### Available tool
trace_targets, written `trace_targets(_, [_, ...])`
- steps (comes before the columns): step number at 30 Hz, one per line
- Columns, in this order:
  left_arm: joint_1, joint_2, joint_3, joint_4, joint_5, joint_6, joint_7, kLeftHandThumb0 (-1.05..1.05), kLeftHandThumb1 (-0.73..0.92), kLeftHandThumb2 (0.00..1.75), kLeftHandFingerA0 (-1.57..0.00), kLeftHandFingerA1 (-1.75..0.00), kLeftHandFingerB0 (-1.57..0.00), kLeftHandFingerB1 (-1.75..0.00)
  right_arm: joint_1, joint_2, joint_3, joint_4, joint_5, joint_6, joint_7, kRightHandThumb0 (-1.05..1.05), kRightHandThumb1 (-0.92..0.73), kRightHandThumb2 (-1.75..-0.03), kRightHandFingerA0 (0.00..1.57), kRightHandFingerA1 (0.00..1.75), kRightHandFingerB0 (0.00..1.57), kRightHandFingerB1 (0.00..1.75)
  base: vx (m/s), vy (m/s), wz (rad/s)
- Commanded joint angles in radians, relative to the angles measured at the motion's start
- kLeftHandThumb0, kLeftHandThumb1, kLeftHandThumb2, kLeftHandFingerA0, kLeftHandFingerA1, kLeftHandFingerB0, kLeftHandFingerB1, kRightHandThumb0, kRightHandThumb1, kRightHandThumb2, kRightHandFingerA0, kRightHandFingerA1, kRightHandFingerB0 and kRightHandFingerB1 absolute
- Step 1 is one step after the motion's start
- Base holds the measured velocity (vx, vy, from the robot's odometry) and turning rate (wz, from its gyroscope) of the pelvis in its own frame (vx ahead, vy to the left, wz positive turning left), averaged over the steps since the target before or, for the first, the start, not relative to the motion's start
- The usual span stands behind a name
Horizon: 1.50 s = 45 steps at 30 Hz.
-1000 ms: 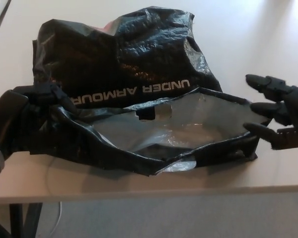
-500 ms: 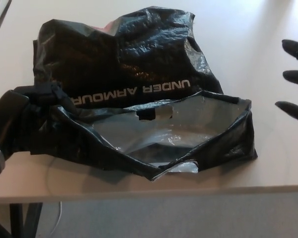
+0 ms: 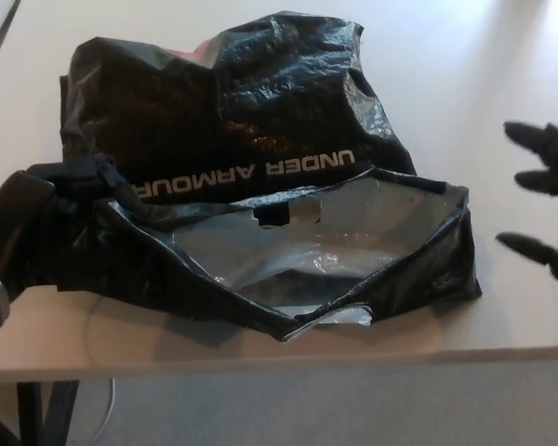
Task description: A plastic bag is kept infront of the robot in the middle of the desk and the robot uses both its hands to grab it from the top and lifts it up and then releases it.
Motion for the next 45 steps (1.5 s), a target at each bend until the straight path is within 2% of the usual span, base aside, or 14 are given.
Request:
trace_targets(1, [0.001, 0.008, 0.007, -0.022, -0.02, 0.068, 0.01, -0.36, 0.51, 0.83, -1.24, -1.48, -0.94, -1.32, -0.058, 0.044, 0.08, 0.157, -0.108, -0.143, -0.038, -0.83, -0.53, -0.56, 0.16, 0.35, 0.0, 0.22, 0.0, 0.0, 0.0])
trace_targets(5, [-0.004, 0.012, 0.015, -0.027, -0.025, 0.076, 0.006, -0.35, 0.51, 0.83, -1.24, -1.48, -0.94, -1.32, -0.145, 0.104, 0.118, 0.318, -0.125, -0.135, -0.046, -0.87, -0.46, -0.84, 0.1, 0.44, 0.05, 0.06, 0.0, 0.0, 0.0])
trace_targets(6, [-0.006, 0.013, 0.016, -0.023, -0.026, 0.069, 0.002, -0.34, 0.51, 0.83, -1.24, -1.48, -0.94, -1.31, -0.162, 0.115, 0.126, 0.353, -0.135, -0.142, -0.06, -0.91, -0.54, -0.59, 0.17, 0.37, 0.0, 0.21, 0.0, 0.0, 0.0])
trace_targets(11, [-0.017, 0.016, 0.018, -0.022, -0.021, 0.081, 0.009, -0.35, 0.51, 0.83, -1.25, -1.49, -0.95, -1.32, -0.216, 0.157, 0.146, 0.466, -0.14, -0.167, -0.042, -0.83, -0.44, -0.83, 0.08, 0.43, 0.03, 0.05, 0.0, 0.0, 0.0])
trace_targets(13, [-0.019, 0.016, 0.018, -0.02, -0.021, 0.079, 0.008, -0.34, 0.52, 0.83, -1.25, -1.49, -0.95, -1.32, -0.224, 0.173, 0.142, 0.493, -0.121, -0.167, -0.009, -0.87, -0.55, -0.57, 0.13, 0.34, 0.0, 0.12, 0.0, 0.0, 0.0])
trace_targets(20, [-0.032, 0.017, 0.033, -0.019, -0.037, 0.099, 0.009, -0.35, 0.52, 0.83, -1.23, -1.48, -0.95, -1.32, -0.214, 0.245, 0.129, 0.581, -0.106, -0.203, -0.006, -0.92, -0.56, -0.62, 0.12, 0.32, 0.0, 0.17, 0.0, 0.0, 0.0])
trace_targets(21, [-0.033, 0.017, 0.034, -0.021, -0.035, 0.104, 0.013, -0.36, 0.52, 0.83, -1.22, -1.48, -0.95, -1.32, -0.213, 0.254, 0.121, 0.59, -0.104, -0.214, -0.016, -0.82, -0.45, -0.85, 0.13, 0.43, 0.04, 0.11, 0.0, 0.0, 0.0])
trace_targets(25, [-0.048, 0.02, 0.039, -0.022, -0.032, 0.135, 0.025, -0.39, 0.51, 0.83, -1.21, -1.47, -0.92, -1.31, -0.233, 0.292, 0.108, 0.624, -0.121, -0.219, -0.076, -0.64, -0.46, -0.55, 0.44, 0.37, 0.26, 0.3, 0.0, 0.0, 0.0])
trace_targets(29, [-0.062, 0.015, 0.052, -0.011, -0.043, 0.139, 0.028, -0.39, 0.5, 0.83, -1.23, -1.47, -0.93, -1.3, -0.261, 0.316, 0.127, 0.693, -0.146, -0.298, -0.093, -0.45, -0.39, -0.53, 0.56, 0.97, 0.76, 0.53, 0.0, 0.0, 0.0])
trace_targets(31, [-0.066, 0.013, 0.058, -0.014, -0.047, 0.147, 0.032, -0.38, 0.51, 0.84, -1.22, -1.47, -0.94, -1.3, -0.263, 0.336, 0.126, 0.712, -0.147, -0.31, -0.121, -0.31, -0.51, -0.54, 0.75, 1.75, 0.61, 1.68, 0.0, 0.0, 0.0])
trace_targets(33, [-0.069, 0.01, 0.068, -0.007, -0.056, 0.137, 0.028, -0.38, 0.5, 0.84, -1.23, -1.47, -0.94, -1.3, -0.257, 0.359, 0.115, 0.723, -0.136, -0.325, -0.143, -0.24, -0.58, -0.54, 0.79, 1.75, 0.63, 1.75, 0.0, 0.0, 0.0])
trace_targets(43, [-0.079, 0.003, 0.089, -0.021, -0.07, 0.183, 0.044, -0.39, 0.51, 0.83, -1.23, -1.48, -0.92, -1.3, -0.217, 0.415, 0.056, 0.753, -0.111, -0.421, -0.252, -0.2, -0.72, -0.57, 0.74, 1.75, 0.58, 1.75, 0.0, 0.0, 0.0])
trace_targets(44, [-0.079, 0.007, 0.085, -0.018, -0.064, 0.17, 0.041, -0.4, 0.51, 0.84, -1.24, -1.48, -0.92, -1.3, -0.217, 0.42, 0.043, 0.756, -0.104, -0.421, -0.255, -0.33, -0.55, -0.8, 1.1, 1.46, 0.9, 1.35, 0.0, 0.0, 0.0])
trace_targets(45, [-0.076, 0.005, 0.088, -0.012, -0.071, 0.16, 0.036, -0.39, 0.51, 0.84, -1.24, -1.48, -0.93, -1.3, -0.218, 0.426, 0.029, 0.755, -0.094, -0.405, -0.258, -0.36, -0.55, -0.81, 1.09, 1.45, 0.89, 1.34, 0.0, 0.0, 0.0])
